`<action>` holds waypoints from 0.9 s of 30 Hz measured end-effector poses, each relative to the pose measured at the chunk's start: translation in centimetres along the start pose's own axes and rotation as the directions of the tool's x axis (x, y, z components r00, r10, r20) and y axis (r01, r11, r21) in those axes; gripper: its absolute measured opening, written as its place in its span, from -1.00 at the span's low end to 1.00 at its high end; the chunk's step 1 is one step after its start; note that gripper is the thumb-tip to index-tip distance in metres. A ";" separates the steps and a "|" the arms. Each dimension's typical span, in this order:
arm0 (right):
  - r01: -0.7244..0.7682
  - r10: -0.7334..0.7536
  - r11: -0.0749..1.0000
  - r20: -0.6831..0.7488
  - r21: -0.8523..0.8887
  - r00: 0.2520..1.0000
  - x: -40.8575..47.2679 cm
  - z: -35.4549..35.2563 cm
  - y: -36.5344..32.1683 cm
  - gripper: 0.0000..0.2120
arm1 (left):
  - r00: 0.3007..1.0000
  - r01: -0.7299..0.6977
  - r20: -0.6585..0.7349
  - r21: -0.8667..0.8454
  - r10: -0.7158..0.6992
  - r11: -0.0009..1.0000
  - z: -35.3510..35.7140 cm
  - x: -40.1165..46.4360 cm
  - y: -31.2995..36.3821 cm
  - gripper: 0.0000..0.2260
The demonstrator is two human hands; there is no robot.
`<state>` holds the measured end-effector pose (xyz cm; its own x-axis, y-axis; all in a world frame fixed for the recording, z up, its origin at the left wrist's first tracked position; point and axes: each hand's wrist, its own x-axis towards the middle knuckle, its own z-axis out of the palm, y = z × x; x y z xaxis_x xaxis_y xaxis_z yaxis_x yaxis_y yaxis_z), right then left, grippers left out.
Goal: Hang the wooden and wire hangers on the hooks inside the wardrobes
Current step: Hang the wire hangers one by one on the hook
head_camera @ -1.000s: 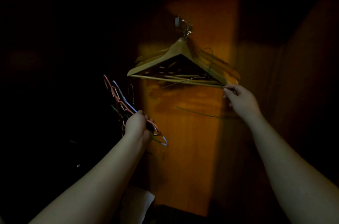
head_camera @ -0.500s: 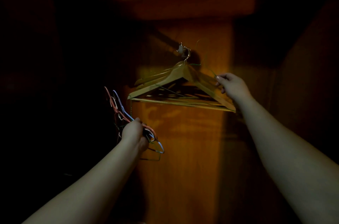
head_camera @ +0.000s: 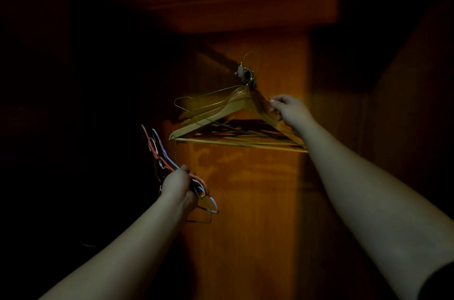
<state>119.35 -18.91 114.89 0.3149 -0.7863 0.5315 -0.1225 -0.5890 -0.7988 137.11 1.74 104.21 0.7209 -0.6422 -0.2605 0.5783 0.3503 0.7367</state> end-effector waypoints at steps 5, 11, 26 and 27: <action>-0.002 0.002 1.000 -0.015 0.007 1.000 0.3 0.4 0.2 -0.88 | 1.000 0.007 -0.010 0.001 -0.007 1.000 0.1 -0.8 -0.2 -0.70; 0.030 -0.027 0.997 0.032 -0.074 0.999 0.6 0.9 -0.3 -0.87 | 1.000 -0.003 -0.001 0.020 0.003 1.000 0.2 -0.9 -0.3 -0.78; 0.057 -0.144 0.837 -0.118 -0.544 0.982 0.9 1.7 1.6 -0.67 | 1.000 0.011 -0.022 0.018 -0.011 1.000 -0.5 -1.6 -0.3 -0.75; 0.039 -0.130 0.828 -0.123 -0.560 0.984 1.1 1.8 1.5 -0.67 | 1.000 0.017 -0.022 0.030 -0.017 0.999 -0.5 -1.6 -0.3 -0.80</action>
<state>121.14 -20.33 113.72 0.2097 -0.7200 0.6615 -0.6159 -0.6228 -0.4826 135.94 3.03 104.09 0.7195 -0.6325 -0.2868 0.5792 0.3187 0.7503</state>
